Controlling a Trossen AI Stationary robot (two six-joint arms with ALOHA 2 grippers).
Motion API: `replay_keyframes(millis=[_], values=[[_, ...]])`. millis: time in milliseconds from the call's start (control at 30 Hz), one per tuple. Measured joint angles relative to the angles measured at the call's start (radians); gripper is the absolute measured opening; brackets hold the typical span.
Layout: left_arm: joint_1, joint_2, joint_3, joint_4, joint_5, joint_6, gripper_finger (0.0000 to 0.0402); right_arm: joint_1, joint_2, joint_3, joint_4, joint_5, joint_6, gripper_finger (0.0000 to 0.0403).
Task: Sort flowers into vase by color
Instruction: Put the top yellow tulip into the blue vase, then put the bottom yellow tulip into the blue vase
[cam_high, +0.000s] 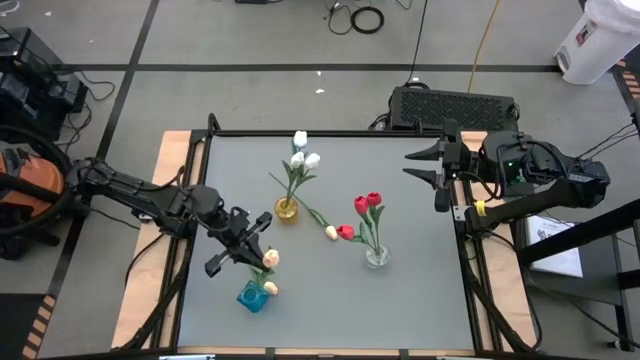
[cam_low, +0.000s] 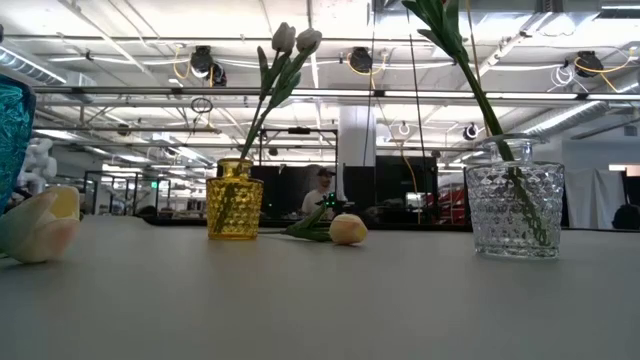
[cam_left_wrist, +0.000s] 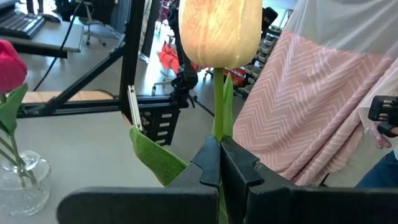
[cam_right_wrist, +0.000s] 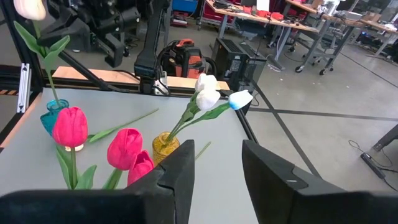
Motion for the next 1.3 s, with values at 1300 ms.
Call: replay_keyframes(millis=[1300], values=[[0.0,0.0,0.0,-0.039,-0.043,-0.053,0.0136,0.0,0.0,0.0,0.0,0.0,0.0,0.0125]])
